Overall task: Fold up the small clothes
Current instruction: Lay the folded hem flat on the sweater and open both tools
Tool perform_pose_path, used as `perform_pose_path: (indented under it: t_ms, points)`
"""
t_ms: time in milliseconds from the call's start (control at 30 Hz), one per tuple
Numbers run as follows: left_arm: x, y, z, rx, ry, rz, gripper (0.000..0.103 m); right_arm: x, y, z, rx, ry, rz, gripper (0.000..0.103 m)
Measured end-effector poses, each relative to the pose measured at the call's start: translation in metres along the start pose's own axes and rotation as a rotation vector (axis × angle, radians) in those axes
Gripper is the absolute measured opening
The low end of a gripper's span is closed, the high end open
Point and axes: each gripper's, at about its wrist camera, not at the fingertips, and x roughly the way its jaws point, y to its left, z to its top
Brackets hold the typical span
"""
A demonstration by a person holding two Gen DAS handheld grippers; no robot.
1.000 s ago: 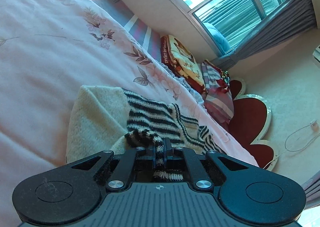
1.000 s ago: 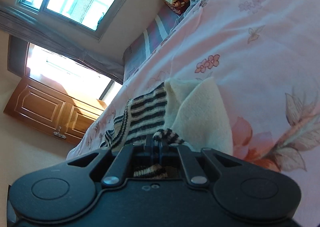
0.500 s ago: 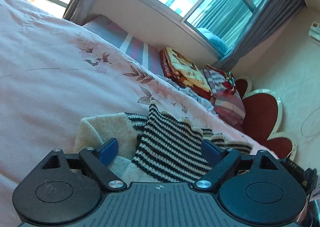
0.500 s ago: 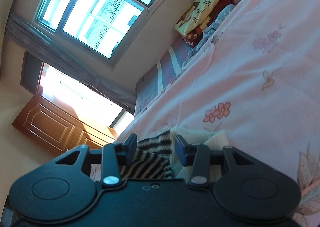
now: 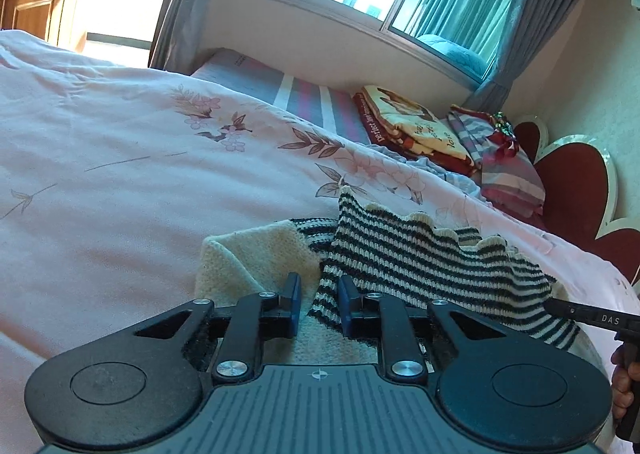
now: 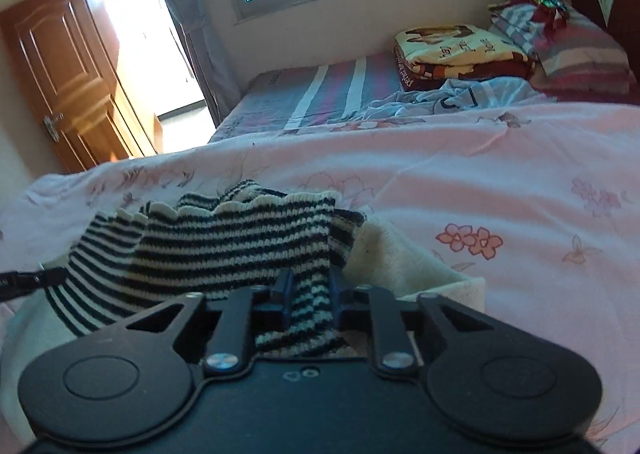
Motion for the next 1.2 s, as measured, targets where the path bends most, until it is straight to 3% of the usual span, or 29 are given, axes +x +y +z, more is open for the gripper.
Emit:
perform_pose_path:
  t_ms: [67, 200, 367, 467, 500, 567, 667, 700, 767, 833, 967, 1067, 1100, 1133, 1167, 1200]
  points:
    - [-0.003, -0.005, -0.002, 0.024, -0.019, 0.01, 0.011, -0.005, 0.005, -0.002, -0.034, -0.035, -0.028, 0.006]
    - [-0.009, -0.013, -0.009, 0.083, -0.049, 0.061, 0.01, -0.019, -0.004, -0.003, -0.023, -0.113, -0.099, 0.005]
    - [-0.008, -0.016, -0.007, 0.092, -0.034, 0.09, 0.01, -0.003, -0.011, -0.009, -0.022, -0.039, -0.126, 0.006]
    - [-0.015, -0.019, -0.003, 0.105, -0.034, 0.095, 0.01, -0.007, -0.01, -0.004, -0.002, -0.023, -0.108, 0.008]
    - [-0.023, -0.024, -0.003, 0.114, -0.062, 0.105, 0.01, -0.013, -0.01, -0.003, 0.005, -0.042, -0.089, 0.016]
    - [-0.045, -0.041, -0.004, 0.167, -0.17, 0.116, 0.01, -0.031, 0.0, -0.001, -0.035, -0.111, -0.06, 0.019]
    - [-0.043, -0.077, 0.002, 0.247, -0.174, 0.024, 0.011, -0.027, 0.02, 0.002, -0.083, -0.098, 0.026, 0.018]
    - [-0.035, -0.089, 0.002, 0.266, -0.145, -0.004, 0.015, -0.022, 0.029, 0.003, -0.091, -0.086, 0.044, 0.018]
    - [-0.013, -0.112, 0.004, 0.281, -0.06, -0.06, 0.073, -0.011, 0.046, 0.004, -0.112, -0.065, 0.073, 0.018]
    - [-0.002, -0.125, -0.001, 0.31, -0.072, -0.071, 0.077, 0.001, 0.06, 0.006, -0.128, -0.046, 0.103, 0.018]
    - [0.018, -0.135, -0.002, 0.303, 0.003, -0.033, 0.076, 0.018, 0.068, 0.005, -0.144, 0.003, 0.111, 0.014]
    - [0.036, -0.124, -0.004, 0.263, 0.058, -0.004, 0.076, 0.025, 0.064, 0.001, -0.186, 0.04, 0.112, 0.017]
    - [0.035, -0.12, -0.002, 0.253, 0.046, 0.012, 0.076, 0.023, 0.064, 0.001, -0.216, 0.028, 0.076, 0.017]
    - [0.033, -0.118, 0.0, 0.261, 0.035, 0.05, 0.076, 0.021, 0.062, 0.001, -0.255, 0.013, -0.026, 0.017]
    - [0.029, -0.111, 0.001, 0.279, 0.01, 0.124, 0.076, 0.02, 0.055, 0.001, -0.267, 0.006, -0.093, 0.017]
    - [0.027, -0.1, 0.001, 0.271, 0.003, 0.151, 0.076, 0.017, 0.041, 0.001, -0.243, 0.001, -0.114, 0.017]
